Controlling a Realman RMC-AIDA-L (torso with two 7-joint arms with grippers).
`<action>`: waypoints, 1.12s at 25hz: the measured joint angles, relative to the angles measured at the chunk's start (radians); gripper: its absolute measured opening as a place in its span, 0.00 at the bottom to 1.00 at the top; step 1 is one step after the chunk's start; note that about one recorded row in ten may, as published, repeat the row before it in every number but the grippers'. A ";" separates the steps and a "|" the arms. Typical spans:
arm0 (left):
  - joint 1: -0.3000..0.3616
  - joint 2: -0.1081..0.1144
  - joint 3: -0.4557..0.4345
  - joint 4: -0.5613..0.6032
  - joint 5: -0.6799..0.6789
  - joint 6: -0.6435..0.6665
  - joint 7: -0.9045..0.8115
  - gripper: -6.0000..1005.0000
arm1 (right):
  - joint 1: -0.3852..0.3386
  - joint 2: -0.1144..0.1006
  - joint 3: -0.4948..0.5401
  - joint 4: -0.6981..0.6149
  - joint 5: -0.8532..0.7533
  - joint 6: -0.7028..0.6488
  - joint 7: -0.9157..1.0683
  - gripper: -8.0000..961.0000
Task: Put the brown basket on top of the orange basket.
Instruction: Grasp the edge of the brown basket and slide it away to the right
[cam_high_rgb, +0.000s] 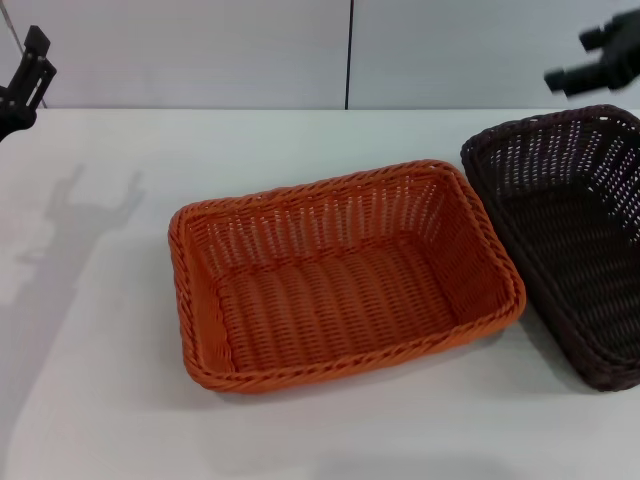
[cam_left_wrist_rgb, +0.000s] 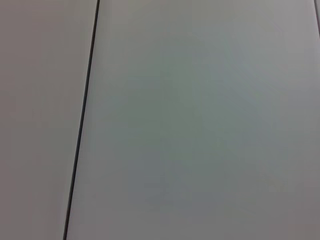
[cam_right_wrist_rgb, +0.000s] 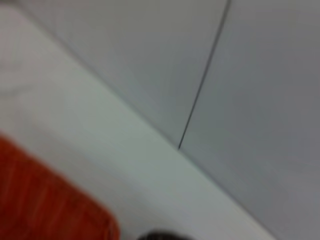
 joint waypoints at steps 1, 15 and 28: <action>0.001 0.000 0.002 0.005 0.000 0.000 0.006 0.83 | -0.009 0.008 0.000 -0.029 -0.028 0.034 -0.008 0.74; 0.012 -0.001 -0.003 0.021 -0.001 -0.004 0.051 0.83 | -0.078 0.040 -0.075 -0.074 -0.182 0.330 -0.116 0.74; -0.012 -0.005 -0.068 0.010 -0.019 -0.015 0.093 0.83 | -0.069 0.036 -0.103 0.030 -0.206 0.445 -0.186 0.73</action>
